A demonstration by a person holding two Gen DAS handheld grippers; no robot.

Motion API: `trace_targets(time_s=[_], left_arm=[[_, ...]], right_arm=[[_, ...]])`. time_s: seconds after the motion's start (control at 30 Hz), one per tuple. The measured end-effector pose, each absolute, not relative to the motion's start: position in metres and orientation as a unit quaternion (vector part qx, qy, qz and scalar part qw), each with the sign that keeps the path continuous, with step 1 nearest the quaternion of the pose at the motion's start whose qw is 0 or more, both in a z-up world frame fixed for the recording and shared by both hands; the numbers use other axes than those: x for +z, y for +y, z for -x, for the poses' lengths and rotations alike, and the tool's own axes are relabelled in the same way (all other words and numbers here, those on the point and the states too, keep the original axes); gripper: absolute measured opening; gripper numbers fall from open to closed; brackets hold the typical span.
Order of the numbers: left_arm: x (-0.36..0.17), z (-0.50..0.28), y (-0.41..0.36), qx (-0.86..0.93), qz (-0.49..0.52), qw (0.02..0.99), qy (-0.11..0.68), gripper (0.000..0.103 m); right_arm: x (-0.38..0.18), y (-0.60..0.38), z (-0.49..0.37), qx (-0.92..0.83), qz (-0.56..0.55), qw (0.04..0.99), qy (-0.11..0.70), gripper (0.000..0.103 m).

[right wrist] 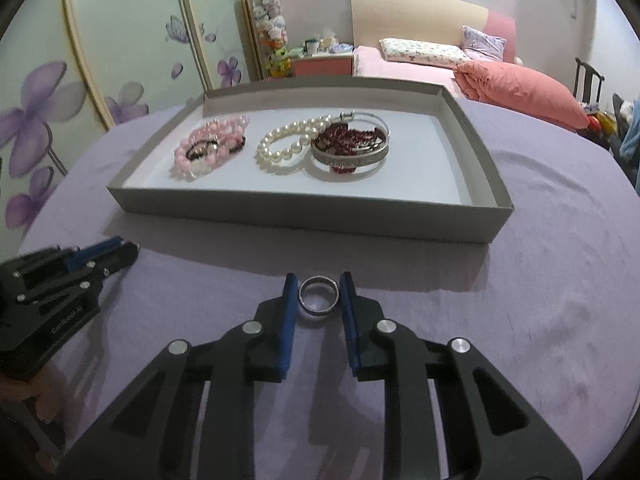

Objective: Organize jewelry
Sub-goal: 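Close the right tool on the silver ring and lift it, then carry the earring and silver ring over the tray and open both tools to drop them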

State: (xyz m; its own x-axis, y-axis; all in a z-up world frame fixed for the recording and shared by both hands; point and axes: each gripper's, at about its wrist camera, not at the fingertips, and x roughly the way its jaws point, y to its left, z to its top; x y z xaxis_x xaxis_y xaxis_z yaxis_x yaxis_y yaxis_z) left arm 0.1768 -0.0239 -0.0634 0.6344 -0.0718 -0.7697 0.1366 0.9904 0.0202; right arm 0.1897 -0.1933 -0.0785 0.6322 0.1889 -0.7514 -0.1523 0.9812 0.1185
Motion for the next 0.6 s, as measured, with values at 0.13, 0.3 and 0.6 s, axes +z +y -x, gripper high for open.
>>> trace_targets(time_s=[0.13,0.3,0.6], left_arm=[[-0.052,-0.167,-0.014,-0.063,-0.018,0.915,0.397,0.016],[-0.026,-0.148,-0.013,-0.064,-0.006,0.941,0.334,0.016],[0.007,-0.113,-0.025,-0.045,-0.025,0.974,0.22,0.016]], right_arm=[[-0.062,-0.197,-0.178,0.099,-0.044,0.919,0.379,0.022],[-0.032,-0.196,-0.157,0.102,-0.054,0.943,0.312,0.022],[0.007,-0.179,-0.116,0.086,-0.021,0.977,0.191,0.022]])
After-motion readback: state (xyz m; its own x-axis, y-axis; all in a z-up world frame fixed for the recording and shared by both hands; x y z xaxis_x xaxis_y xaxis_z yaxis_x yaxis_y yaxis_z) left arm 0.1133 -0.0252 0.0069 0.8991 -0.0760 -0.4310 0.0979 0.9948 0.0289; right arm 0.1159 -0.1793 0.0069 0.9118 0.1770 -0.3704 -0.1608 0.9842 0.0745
